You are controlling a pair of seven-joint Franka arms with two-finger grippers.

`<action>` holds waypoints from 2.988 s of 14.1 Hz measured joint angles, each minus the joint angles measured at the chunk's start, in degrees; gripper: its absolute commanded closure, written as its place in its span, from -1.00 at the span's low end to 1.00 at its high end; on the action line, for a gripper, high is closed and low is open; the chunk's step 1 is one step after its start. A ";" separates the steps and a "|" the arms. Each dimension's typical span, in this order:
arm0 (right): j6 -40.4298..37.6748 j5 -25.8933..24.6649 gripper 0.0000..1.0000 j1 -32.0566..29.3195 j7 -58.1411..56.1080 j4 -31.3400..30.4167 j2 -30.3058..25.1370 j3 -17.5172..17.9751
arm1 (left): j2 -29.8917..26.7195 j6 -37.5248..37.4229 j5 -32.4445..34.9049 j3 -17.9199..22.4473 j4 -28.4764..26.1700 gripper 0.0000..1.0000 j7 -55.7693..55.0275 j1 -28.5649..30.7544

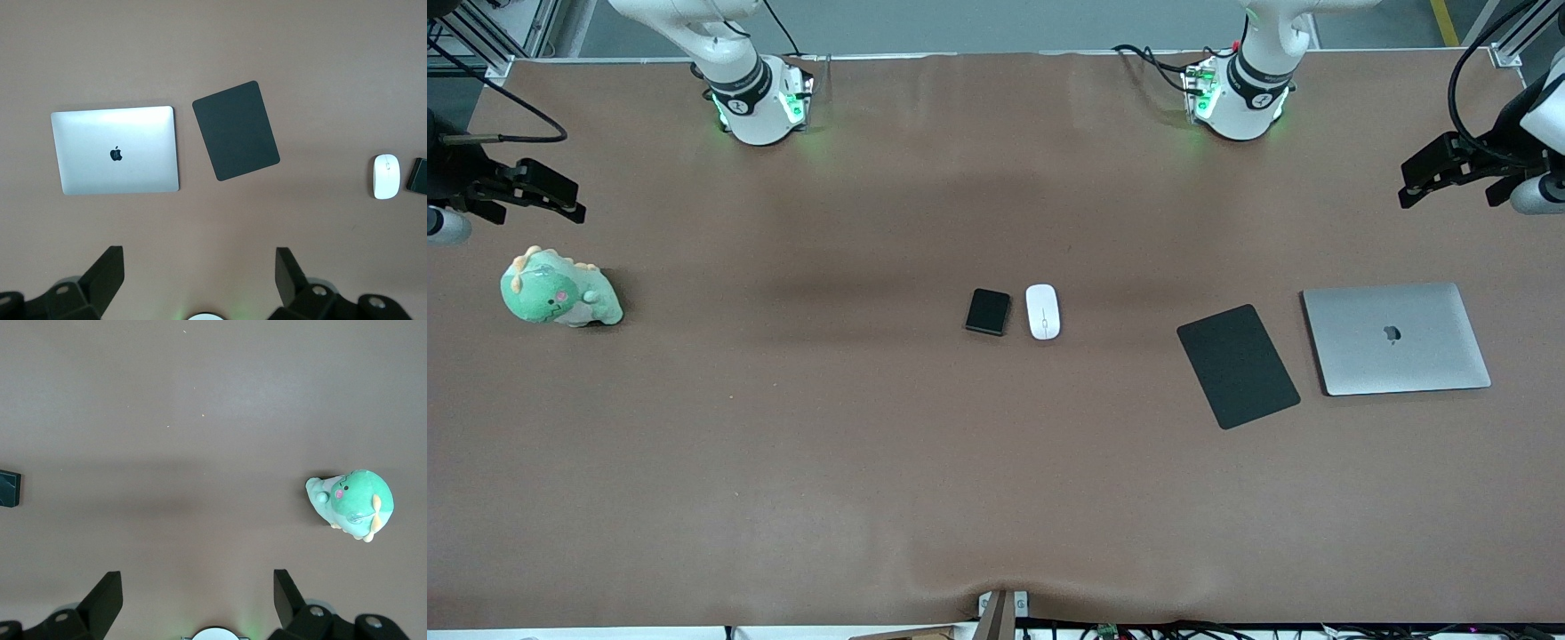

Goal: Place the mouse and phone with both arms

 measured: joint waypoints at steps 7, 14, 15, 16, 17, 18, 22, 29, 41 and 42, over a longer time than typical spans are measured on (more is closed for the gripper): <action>0.00 0.00 -1.00 -0.11 0.00 0.00 0.06 -0.04 | 0.00 0.00 0.00 -0.01 0.06 -1.00 0.00 -0.03; -0.01 0.00 -1.00 -0.14 0.01 0.00 0.12 -0.09 | 0.03 0.00 0.00 -0.02 0.09 -1.00 0.00 -0.11; -0.01 0.00 -1.00 -0.11 0.01 0.01 0.12 -0.06 | 0.13 0.00 0.00 -0.03 0.09 -1.00 0.00 -0.12; -0.01 0.00 -1.00 -0.08 0.01 0.01 0.13 -0.04 | 0.29 0.00 0.00 -0.03 0.09 -1.00 0.00 -0.12; -0.01 0.00 -1.00 -0.03 0.01 0.01 0.13 -0.02 | 0.50 0.00 0.00 -0.04 0.09 -1.00 0.00 -0.15; -0.01 0.00 -1.00 0.01 0.01 0.02 0.13 0.01 | 0.81 0.00 0.00 -0.05 0.09 -1.00 0.00 -0.22; -0.01 0.04 -1.00 0.12 0.01 0.03 0.15 0.09 | 3.71 0.27 0.00 -0.35 0.09 -1.00 0.00 -0.94; -0.37 0.04 -1.00 -0.05 0.01 0.03 0.38 0.00 | 8.12 4.16 0.00 -1.61 0.11 -1.00 -8.59 -7.79; -0.78 0.04 -1.00 -0.18 0.02 0.03 0.42 -0.14 | 23.28 18.62 0.00 -2.22 -1.40 -1.00 -21.21 -21.92; -0.78 0.04 -1.00 -0.18 0.02 0.03 0.42 -0.14 | 23.42 20.49 0.00 -2.24 -2.73 -1.00 -21.59 -22.47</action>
